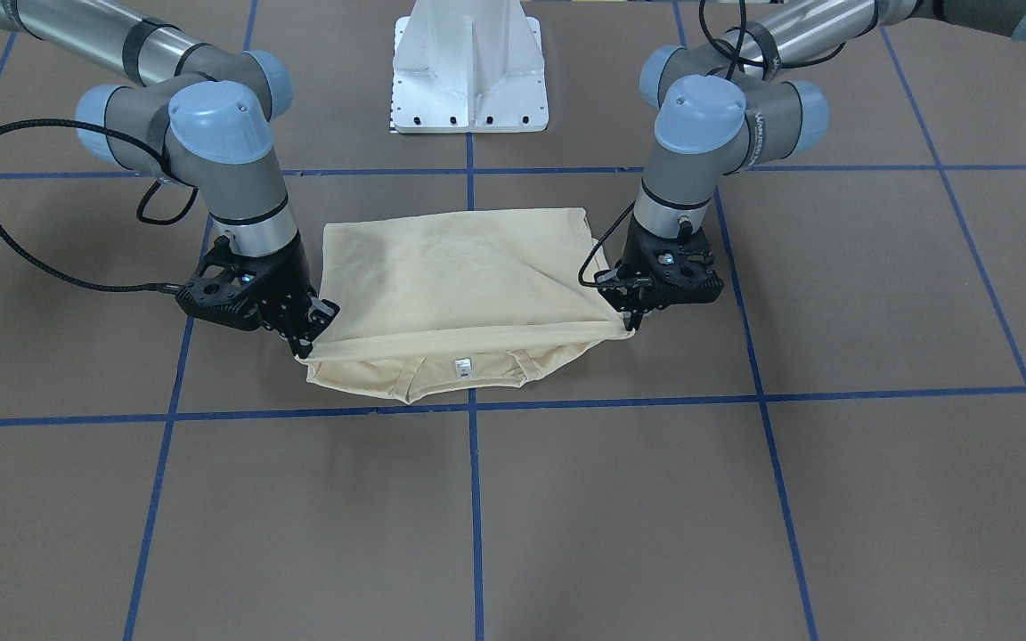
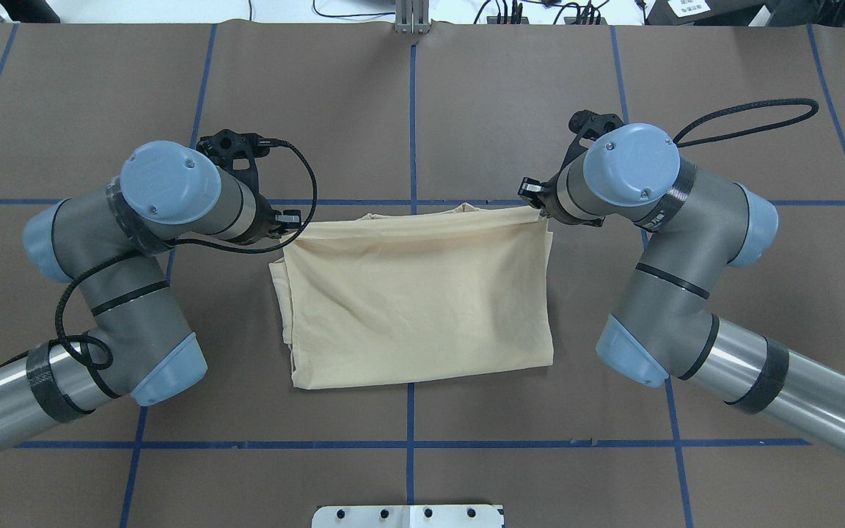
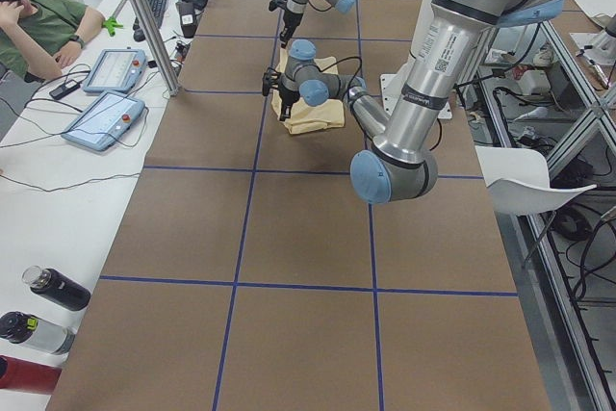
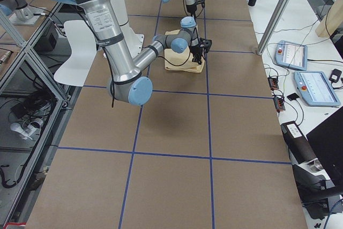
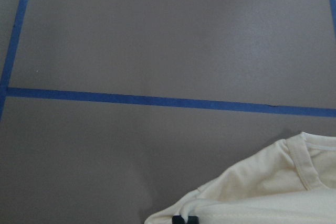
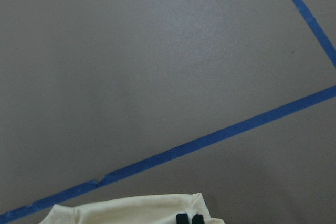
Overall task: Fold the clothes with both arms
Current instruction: 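Lay the hem on the collar edge and open both grippers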
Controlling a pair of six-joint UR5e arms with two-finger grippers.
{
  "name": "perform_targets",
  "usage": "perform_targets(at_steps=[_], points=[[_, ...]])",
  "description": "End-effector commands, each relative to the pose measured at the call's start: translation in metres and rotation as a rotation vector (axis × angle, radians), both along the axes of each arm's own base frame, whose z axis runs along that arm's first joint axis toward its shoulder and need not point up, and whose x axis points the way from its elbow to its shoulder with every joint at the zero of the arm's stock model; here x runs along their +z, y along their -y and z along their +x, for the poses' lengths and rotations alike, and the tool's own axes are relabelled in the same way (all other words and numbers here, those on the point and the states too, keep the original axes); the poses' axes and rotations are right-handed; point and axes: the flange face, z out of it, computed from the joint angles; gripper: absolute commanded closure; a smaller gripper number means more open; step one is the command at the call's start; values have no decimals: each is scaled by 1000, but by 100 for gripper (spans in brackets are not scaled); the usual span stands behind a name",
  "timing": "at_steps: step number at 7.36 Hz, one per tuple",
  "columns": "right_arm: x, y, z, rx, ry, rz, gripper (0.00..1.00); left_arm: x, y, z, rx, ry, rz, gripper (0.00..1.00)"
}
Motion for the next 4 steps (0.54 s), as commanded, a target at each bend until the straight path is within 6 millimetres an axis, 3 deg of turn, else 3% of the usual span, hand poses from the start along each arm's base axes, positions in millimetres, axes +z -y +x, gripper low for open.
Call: perform_targets(at_steps=[1, 3, 4], points=[[-4, 4, -3, 3, 2, 6, 0, -8, -3, -1, 6, -46, 34, 0], [-15, 13, 7, 4, 21, 6, 0, -31, -24, -7, 48, -115, 57, 0], [-15, 12, 8, -1, 25, 6, 0, -31, -66, 1, 129, -145, 49, 0]])
